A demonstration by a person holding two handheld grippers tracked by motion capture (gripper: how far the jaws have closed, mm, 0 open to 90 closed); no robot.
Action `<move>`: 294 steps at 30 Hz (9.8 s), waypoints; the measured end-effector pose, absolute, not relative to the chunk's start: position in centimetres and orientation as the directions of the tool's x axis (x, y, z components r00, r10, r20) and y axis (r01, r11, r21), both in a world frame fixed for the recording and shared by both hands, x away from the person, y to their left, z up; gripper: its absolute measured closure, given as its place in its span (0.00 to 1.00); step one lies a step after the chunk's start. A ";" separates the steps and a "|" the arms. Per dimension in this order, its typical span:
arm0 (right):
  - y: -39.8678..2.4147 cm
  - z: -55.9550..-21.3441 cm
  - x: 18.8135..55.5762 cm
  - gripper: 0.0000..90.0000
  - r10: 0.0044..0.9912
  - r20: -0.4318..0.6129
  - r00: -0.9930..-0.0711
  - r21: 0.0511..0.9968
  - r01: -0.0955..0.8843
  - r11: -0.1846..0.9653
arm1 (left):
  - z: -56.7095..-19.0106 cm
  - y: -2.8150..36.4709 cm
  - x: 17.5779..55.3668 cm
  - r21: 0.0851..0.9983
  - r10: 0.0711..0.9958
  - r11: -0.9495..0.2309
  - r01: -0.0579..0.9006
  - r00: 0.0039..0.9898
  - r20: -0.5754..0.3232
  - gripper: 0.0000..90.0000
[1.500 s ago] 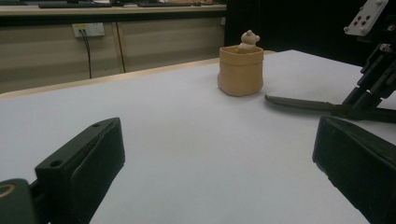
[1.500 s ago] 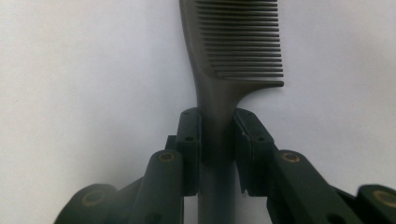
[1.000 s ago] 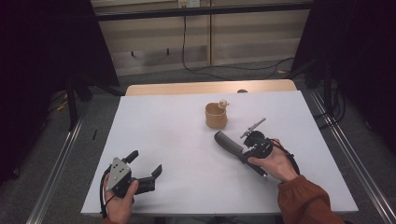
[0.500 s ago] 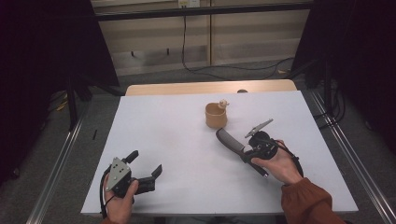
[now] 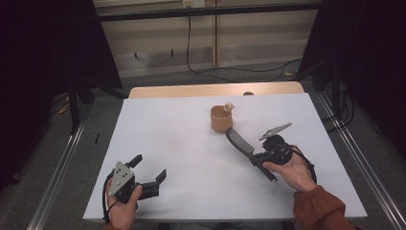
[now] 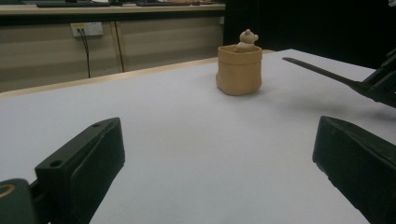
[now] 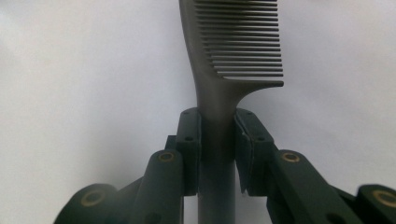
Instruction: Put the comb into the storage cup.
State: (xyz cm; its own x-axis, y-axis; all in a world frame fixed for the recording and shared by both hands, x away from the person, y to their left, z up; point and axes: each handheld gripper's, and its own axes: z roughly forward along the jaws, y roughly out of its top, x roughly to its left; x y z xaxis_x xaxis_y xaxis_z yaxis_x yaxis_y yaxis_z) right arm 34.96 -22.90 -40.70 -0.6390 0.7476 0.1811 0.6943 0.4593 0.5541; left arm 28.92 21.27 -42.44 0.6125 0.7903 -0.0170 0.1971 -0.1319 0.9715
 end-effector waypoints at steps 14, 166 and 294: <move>-23.0 -39.9 34.2 0.81 0.757 0.168 -0.631 0.639 0.654 0.404 | -42.4 21.3 28.9 0.972 0.792 -0.127 0.197 0.610 -0.020 0.03; -16.1 -35.3 48.7 0.81 0.763 0.111 -0.637 0.974 0.222 0.043 | -42.4 21.4 29.1 0.979 0.793 -0.091 0.185 0.608 -0.041 0.03; -14.7 -42.5 49.7 0.74 0.782 0.073 -0.619 0.911 0.361 0.201 | -42.4 21.3 29.0 0.979 0.781 -0.101 0.180 0.624 -0.035 0.03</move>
State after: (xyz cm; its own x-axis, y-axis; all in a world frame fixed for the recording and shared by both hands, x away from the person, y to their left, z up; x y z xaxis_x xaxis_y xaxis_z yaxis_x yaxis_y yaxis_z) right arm 49.74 -14.66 -42.46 -0.6191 0.7819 0.0729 0.3612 0.2011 0.9105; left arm 29.03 21.33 -42.39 0.6239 0.7807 -0.0346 0.1801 -0.1005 0.9785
